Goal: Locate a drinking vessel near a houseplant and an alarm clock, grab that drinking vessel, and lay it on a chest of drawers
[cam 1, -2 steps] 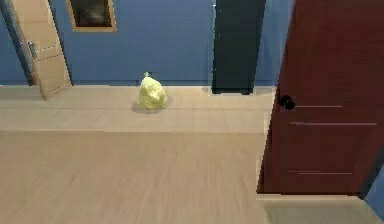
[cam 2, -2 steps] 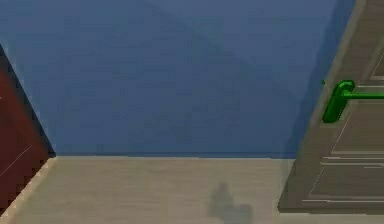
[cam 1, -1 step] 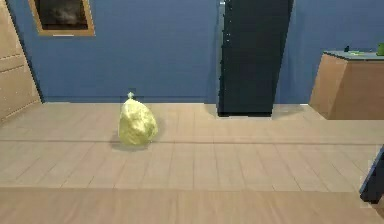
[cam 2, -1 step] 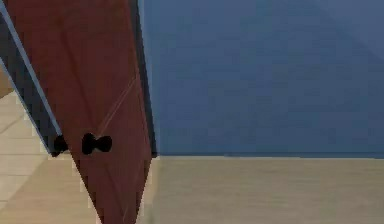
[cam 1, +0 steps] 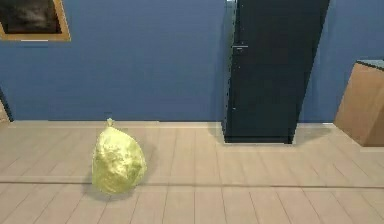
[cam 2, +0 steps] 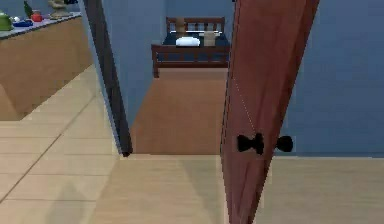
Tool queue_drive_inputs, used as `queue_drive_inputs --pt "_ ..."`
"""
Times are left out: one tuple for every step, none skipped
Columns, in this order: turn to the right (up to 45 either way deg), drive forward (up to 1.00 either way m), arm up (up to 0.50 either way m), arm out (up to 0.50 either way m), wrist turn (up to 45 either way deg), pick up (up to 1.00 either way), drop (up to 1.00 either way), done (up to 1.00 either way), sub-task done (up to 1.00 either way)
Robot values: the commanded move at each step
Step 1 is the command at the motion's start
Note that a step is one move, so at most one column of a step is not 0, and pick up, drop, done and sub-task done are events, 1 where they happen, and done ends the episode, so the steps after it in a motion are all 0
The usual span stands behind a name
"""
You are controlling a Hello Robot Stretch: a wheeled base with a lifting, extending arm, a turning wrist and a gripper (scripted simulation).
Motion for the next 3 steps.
queue_drive_inputs --pt "45.0 0.00 0.00 0.00 0.0 0.00 0.00 0.00 0.00" --pt "18.0 0.00 0.00 0.00 0.0 0.00 0.00 0.00 0.00" --pt "0.0 0.50 0.00 0.00 0.0 0.00 0.00 0.00 0.00"
